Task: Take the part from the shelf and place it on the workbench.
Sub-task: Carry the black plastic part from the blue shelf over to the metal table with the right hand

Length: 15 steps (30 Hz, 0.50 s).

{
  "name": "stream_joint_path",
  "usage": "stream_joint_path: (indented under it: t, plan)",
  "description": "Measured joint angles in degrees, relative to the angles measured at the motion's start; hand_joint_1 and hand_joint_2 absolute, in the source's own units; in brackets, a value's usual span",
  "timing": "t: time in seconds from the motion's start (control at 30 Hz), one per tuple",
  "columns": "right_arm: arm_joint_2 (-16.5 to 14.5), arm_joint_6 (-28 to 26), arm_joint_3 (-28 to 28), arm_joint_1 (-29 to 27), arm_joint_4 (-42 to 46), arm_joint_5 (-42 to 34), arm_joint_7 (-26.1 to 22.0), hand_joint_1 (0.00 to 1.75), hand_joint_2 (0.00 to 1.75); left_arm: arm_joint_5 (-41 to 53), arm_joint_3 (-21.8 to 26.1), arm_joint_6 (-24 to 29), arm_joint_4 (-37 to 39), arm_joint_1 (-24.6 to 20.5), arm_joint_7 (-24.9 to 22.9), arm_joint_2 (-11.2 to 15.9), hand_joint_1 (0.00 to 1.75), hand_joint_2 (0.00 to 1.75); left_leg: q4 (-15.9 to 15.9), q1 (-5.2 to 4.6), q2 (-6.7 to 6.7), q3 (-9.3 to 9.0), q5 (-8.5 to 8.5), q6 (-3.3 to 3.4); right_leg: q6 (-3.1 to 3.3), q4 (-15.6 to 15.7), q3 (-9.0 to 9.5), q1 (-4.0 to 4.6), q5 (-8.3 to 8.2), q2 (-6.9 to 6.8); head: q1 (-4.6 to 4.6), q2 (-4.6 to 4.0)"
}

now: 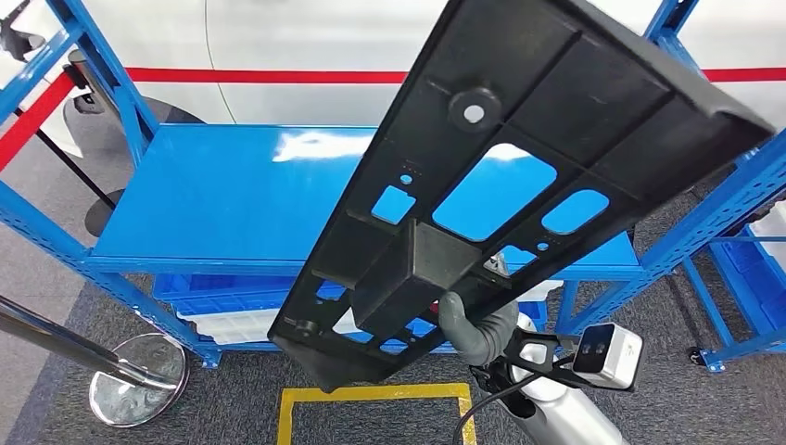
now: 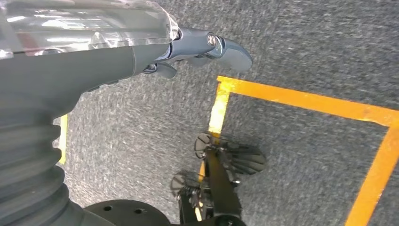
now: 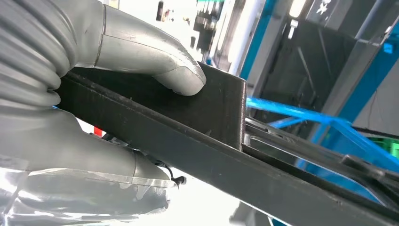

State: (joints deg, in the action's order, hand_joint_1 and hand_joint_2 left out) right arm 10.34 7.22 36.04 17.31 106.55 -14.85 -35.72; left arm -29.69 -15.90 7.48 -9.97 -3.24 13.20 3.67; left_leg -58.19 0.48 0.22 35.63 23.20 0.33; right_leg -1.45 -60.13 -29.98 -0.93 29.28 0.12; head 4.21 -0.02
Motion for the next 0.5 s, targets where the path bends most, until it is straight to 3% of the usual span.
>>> stream_joint_path:
  t: [0.03, 0.13, 0.2, 0.27, 0.3, 0.33, 0.37, 0.4, 0.43, 0.5]
  plan:
    - [0.0, -0.9, 0.0, -0.4, 0.6, 1.2, 0.0, 1.75, 1.75, 0.1, 0.0, -0.3, 0.0, 0.0, -0.3, 0.1, 0.0, 1.75, -0.1, -0.06, -0.03, 0.23, -0.32, -0.39, 0.44, 1.5, 0.81, 0.19, 0.42, 0.05, 0.01, 0.0]
    - [-0.3, -1.2, 0.0, -1.6, 2.2, 5.0, 0.0, 1.75, 1.75, 0.6, -0.1, -1.0, 0.1, 0.1, -1.0, 0.3, 0.0, 1.75, -0.4, 0.08, -0.1, 0.77, -0.6, -1.51, 1.99, 2.0, 0.09, 0.26, -0.53, -0.07, 0.01, 0.0]
    - [-0.9, -0.7, 0.0, -2.2, 3.0, 7.9, 0.0, 1.75, 1.75, 1.1, -0.4, -1.3, 0.1, 0.0, -1.3, 0.4, 0.0, 1.75, -3.9, 0.27, -0.13, 2.06, 3.37, -1.96, 2.96, 2.2, -1.05, 0.15, -1.73, -0.23, 0.01, 0.0]
    - [-1.3, -0.4, 0.2, -2.9, 3.4, 10.2, 0.0, 1.75, 1.75, 1.8, -1.0, -1.7, 0.1, -0.1, -1.6, 0.3, 0.0, 1.75, -11.0, 0.33, -0.13, 3.79, 9.07, -2.26, 3.42, 2.1, -2.55, 0.45, -2.94, -0.27, 0.02, 0.0]
    - [-1.3, -0.2, 0.3, -3.3, 3.6, 10.7, 0.0, 1.75, 1.75, 2.2, -1.3, -1.9, 0.1, -0.2, -1.7, 0.3, 0.0, 1.75, -14.2, 0.34, -0.13, 4.22, 10.46, -2.33, 3.49, 2.1, -3.33, 0.63, -3.52, -0.28, 0.02, 0.0]
    - [-1.2, 0.2, 0.4, -3.6, 3.9, 11.0, 0.0, 1.75, 1.75, 2.5, -1.6, -2.1, 0.1, -0.2, -1.8, 0.3, 0.0, 1.75, -16.2, 0.32, -0.13, 4.0, 10.49, -2.28, 3.54, 1.9, -4.21, 0.82, -4.13, -0.3, 0.02, 0.0]
    - [-1.1, 0.7, 0.5, -3.8, 4.2, 11.2, 0.0, 1.75, 1.75, 2.8, -1.9, -2.2, 0.1, -0.2, -1.9, 0.3, 0.0, 1.75, -16.3, 0.31, -0.14, 2.96, 9.38, -2.12, 3.57, 1.8, -5.09, 1.01, -4.72, -0.3, 0.01, 0.0]
    - [-1.0, 1.2, 0.6, -4.0, 4.6, 11.2, 0.0, 1.75, 1.75, 3.1, -2.2, -2.2, 0.1, -0.3, -2.0, 0.3, 0.0, 1.75, -14.3, 0.24, -0.14, 0.86, 7.76, -1.78, 3.56, 1.7, -5.97, 1.19, -5.32, -0.27, 0.01, 0.0]
    - [-0.8, 1.5, 0.7, -4.2, 5.0, 11.2, 0.0, 1.75, 1.75, 3.3, -2.5, -2.2, 0.1, -0.4, -2.2, 0.4, 0.0, 1.75, -10.7, 0.11, -0.16, -2.03, 6.6, -1.31, 3.51, 1.5, -6.68, 1.32, -5.9, -0.25, 0.02, 0.0]
    - [-0.5, 1.9, 0.8, -4.6, 5.8, 11.1, 0.0, 1.75, 1.75, 3.6, -2.9, -2.1, 0.1, -0.6, -2.8, 0.5, 0.0, 1.75, -2.6, -0.34, -0.19, -7.86, 6.8, -0.44, 3.14, 1.5, -7.48, 1.55, -6.95, -0.25, 0.02, 0.0]
